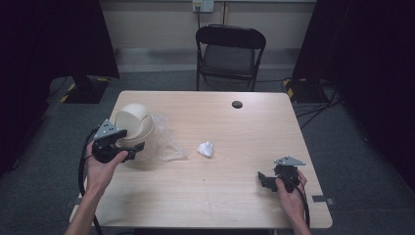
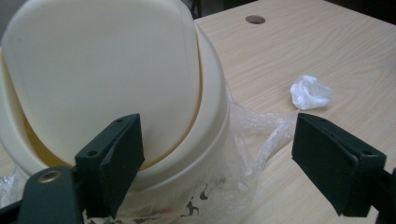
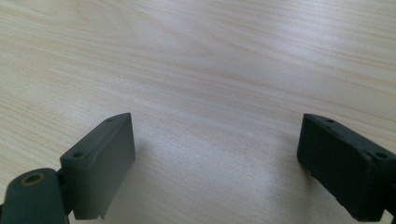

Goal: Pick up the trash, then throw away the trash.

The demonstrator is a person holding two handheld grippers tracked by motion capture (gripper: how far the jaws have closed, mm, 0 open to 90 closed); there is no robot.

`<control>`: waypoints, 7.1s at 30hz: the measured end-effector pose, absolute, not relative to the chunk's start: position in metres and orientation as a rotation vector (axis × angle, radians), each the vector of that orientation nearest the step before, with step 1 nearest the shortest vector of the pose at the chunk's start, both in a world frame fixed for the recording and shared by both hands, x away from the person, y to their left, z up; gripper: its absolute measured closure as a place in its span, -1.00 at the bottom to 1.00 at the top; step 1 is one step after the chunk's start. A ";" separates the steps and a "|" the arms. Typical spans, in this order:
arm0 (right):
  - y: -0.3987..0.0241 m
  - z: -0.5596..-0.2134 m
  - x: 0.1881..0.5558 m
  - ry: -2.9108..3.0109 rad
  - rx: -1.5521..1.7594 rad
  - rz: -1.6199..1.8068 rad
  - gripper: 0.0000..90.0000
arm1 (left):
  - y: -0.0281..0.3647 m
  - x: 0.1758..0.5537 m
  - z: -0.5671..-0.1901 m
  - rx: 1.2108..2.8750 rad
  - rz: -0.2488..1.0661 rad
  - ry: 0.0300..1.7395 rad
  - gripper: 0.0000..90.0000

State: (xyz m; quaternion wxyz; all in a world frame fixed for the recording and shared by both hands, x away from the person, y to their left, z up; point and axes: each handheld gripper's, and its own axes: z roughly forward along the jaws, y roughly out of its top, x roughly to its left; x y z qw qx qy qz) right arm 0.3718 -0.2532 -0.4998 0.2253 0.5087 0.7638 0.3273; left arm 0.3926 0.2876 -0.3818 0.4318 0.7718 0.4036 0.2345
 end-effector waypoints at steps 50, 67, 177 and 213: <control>-0.252 -0.500 0.372 2.100 1.408 0.899 -0.77 | 0.266 0.378 -0.366 1.852 0.545 0.954 -0.35; -0.252 -0.500 0.372 2.100 1.408 0.899 -0.77 | 0.226 0.388 -0.373 1.873 0.425 0.857 -0.35; -0.252 -0.500 0.373 2.101 1.409 0.899 -0.79 | 0.107 0.445 -0.437 2.070 0.212 0.708 0.52; -0.252 -0.500 0.373 2.101 1.409 0.899 -0.79 | 0.163 0.398 -0.383 1.968 0.291 0.679 0.51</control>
